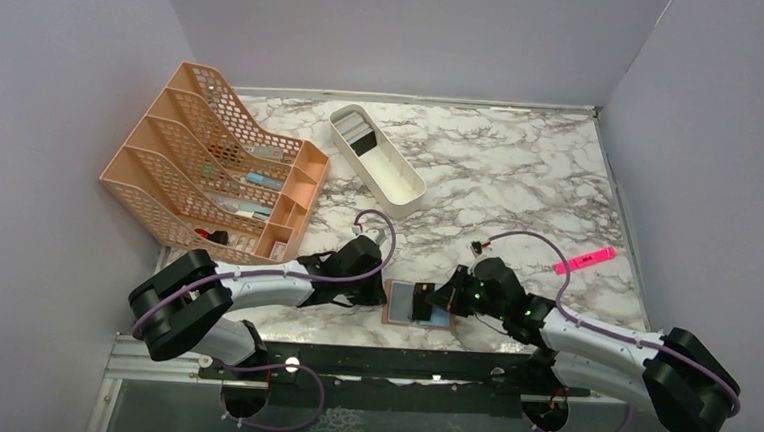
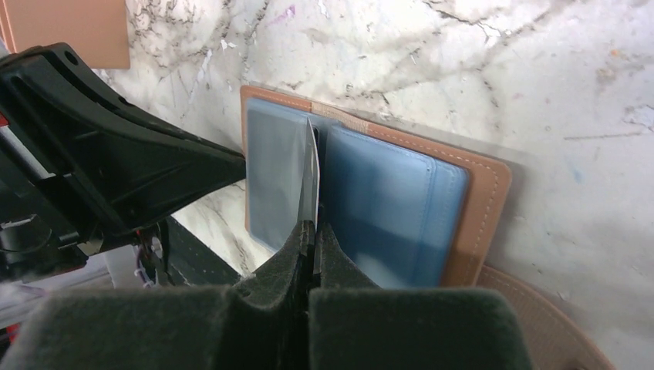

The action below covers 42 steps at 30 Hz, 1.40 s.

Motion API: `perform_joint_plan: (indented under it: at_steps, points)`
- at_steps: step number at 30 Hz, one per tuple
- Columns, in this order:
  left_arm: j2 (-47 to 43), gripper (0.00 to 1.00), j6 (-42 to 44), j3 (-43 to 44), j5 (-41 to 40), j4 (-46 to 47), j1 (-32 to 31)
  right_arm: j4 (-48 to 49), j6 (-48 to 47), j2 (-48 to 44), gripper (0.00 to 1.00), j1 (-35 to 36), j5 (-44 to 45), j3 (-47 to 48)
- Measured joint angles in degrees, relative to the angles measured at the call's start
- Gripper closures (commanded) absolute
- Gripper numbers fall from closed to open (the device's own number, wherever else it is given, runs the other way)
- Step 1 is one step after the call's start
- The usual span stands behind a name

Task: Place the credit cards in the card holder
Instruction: Insert the credit card into the card holder.

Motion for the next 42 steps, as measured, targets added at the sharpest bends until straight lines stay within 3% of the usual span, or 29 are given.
perform_joint_plan:
  at_steps: [42]
  points:
    - [-0.5, 0.93, -2.6, -3.4, -0.4, 6.4, 0.1, -5.9, 4.5, -4.3, 0.99, 0.0, 1.3, -2.2]
